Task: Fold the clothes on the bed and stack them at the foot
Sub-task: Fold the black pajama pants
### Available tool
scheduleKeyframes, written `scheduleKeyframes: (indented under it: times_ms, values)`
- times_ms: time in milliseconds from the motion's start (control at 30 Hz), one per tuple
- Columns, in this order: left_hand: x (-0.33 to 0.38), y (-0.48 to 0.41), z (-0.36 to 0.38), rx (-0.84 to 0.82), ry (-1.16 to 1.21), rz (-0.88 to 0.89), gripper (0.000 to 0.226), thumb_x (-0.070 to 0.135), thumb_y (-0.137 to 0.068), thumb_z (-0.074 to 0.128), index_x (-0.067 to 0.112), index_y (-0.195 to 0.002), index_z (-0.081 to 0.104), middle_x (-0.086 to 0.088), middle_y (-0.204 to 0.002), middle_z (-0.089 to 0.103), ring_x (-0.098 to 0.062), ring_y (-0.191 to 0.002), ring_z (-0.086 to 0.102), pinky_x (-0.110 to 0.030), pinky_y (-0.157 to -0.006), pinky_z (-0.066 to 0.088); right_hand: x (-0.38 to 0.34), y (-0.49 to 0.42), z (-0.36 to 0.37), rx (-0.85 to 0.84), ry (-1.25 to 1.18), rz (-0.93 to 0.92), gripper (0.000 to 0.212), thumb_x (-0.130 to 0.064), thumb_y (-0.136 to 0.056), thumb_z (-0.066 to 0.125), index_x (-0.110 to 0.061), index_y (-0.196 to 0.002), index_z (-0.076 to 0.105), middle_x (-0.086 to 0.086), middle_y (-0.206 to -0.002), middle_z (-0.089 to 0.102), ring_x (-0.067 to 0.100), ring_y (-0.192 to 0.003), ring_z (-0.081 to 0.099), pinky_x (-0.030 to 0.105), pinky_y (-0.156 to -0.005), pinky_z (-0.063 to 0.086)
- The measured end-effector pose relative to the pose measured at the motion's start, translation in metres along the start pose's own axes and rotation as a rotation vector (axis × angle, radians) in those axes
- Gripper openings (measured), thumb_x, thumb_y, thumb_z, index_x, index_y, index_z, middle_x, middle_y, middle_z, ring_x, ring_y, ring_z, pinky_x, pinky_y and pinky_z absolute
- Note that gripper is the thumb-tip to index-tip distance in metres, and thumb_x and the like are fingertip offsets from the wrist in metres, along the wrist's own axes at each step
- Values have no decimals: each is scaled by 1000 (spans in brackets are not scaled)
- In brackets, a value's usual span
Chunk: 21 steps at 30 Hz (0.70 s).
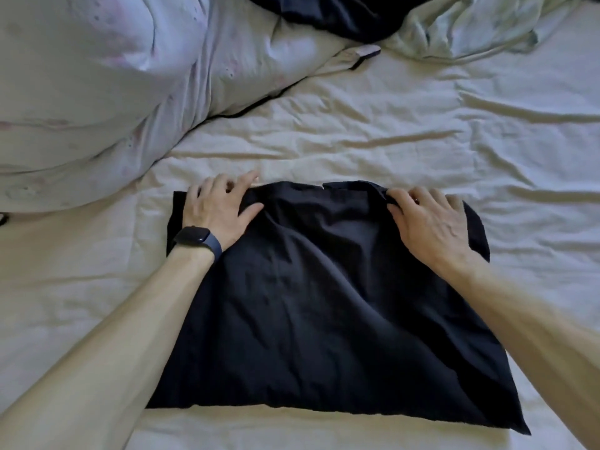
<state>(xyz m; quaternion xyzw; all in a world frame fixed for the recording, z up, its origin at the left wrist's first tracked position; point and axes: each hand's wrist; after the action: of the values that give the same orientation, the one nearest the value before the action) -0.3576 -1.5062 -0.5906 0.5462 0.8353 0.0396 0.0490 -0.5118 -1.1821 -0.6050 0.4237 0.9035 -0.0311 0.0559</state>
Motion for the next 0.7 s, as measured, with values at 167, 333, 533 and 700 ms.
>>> scheduleKeyframes:
  times_ms: [167, 333, 533, 700]
  values:
    - [5, 18, 17, 18, 90, -57, 58, 58, -97, 36, 40, -152, 29, -5, -160, 31, -27, -149, 23, -59, -118, 15, -15, 9, 14, 59, -56, 232, 37, -38, -105, 48, -18, -135, 51, 10, -115, 65, 34, -110, 53, 43, -95, 24]
    - [4, 82, 21, -7, 196, -238, 61, 53, -97, 36, 38, -155, 28, -4, -165, 21, -27, -153, 15, -62, -119, 10, -15, 5, 9, 71, -184, 464, 45, -39, -102, 50, -20, -143, 45, 11, -138, 52, 34, -130, 41, 50, -109, 22]
    - [17, 194, 24, 256, 304, -674, 61, 43, -93, 58, 20, -147, 43, -14, -157, 33, -37, -142, 34, -62, -111, 24, -30, 84, -16, 180, -418, 650, 53, -34, -94, 61, -18, -143, 46, 8, -144, 47, 31, -133, 39, 50, -107, 28]
    - [49, 271, 8, 295, 731, -1225, 77, 54, -85, 61, 18, -147, 35, -11, -151, 36, -27, -132, 44, -54, -106, 40, -66, 232, -42, 132, -587, 759, 31, -26, -93, 69, -22, -121, 58, 1, -116, 60, 26, -111, 55, 42, -97, 42]
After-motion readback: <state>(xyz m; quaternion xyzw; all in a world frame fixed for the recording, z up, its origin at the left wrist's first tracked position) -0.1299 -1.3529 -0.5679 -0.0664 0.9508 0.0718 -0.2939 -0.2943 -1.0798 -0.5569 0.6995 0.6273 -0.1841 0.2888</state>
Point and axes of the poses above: each hand's wrist, its own y-axis away from the middle knuckle, its own z-axis out of the palm, x = y × z
